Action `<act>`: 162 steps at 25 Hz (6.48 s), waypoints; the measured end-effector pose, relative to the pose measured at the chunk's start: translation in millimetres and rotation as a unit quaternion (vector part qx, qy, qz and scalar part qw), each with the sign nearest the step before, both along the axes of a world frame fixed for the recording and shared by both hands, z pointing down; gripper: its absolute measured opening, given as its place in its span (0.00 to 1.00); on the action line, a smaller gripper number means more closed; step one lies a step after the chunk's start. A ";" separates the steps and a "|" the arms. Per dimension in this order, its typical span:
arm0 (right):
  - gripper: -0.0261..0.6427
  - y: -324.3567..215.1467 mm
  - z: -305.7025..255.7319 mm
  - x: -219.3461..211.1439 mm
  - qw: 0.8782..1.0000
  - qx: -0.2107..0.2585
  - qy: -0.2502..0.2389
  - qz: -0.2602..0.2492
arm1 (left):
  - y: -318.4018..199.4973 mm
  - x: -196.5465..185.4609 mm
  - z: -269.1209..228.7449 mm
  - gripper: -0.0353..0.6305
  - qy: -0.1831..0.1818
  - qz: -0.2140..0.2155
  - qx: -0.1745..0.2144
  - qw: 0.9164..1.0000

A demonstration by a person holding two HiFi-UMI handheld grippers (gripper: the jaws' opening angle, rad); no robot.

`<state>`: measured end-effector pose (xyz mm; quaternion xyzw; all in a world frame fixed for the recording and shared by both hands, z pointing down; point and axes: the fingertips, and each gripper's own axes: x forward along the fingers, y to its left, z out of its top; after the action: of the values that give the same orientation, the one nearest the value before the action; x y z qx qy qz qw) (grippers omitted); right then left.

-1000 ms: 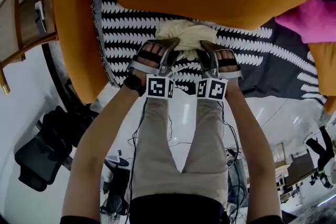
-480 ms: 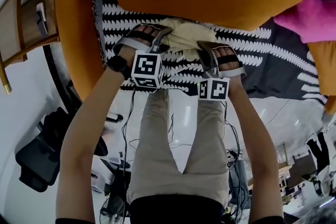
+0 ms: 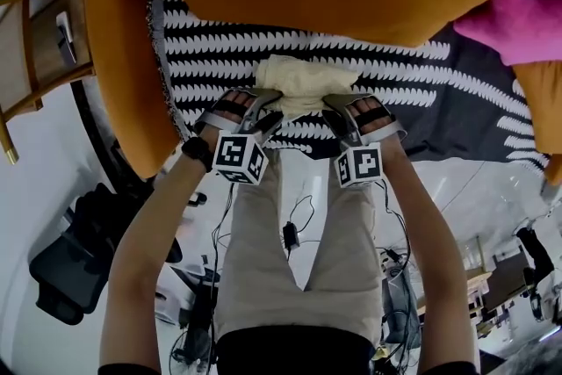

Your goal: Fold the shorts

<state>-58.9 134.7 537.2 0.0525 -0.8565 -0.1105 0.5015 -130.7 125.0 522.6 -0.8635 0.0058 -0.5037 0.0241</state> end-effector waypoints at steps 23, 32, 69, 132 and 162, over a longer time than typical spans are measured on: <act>0.38 -61.2 -67.7 -5.8 0.989 -0.074 -0.040 0.124 | -68.5 7.0 -57.1 0.59 -0.012 0.089 0.017 0.996; 0.47 -54.0 -44.9 -0.6 0.990 -0.107 0.028 0.083 | -54.2 -10.9 -24.7 0.61 -0.059 0.120 0.027 0.991; 0.43 27.5 -725.4 -73.4 0.729 0.040 -0.429 0.532 | -5.2 -148.0 -724.2 0.70 0.439 -0.342 0.136 0.820; 0.09 149.7 -844.1 -133.0 0.670 0.302 -0.395 0.551 | 68.0 -256.8 -799.5 0.22 0.488 -0.264 0.157 0.817; 0.06 155.9 -830.2 -145.6 0.711 0.276 -0.333 0.555 | 94.1 -250.5 -792.1 0.07 0.465 -0.251 0.163 0.833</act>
<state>-204.5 290.5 -293.0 0.6877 -0.7161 -0.0188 0.1176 -381.2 219.1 -269.6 -0.9483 0.3150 -0.0237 0.0322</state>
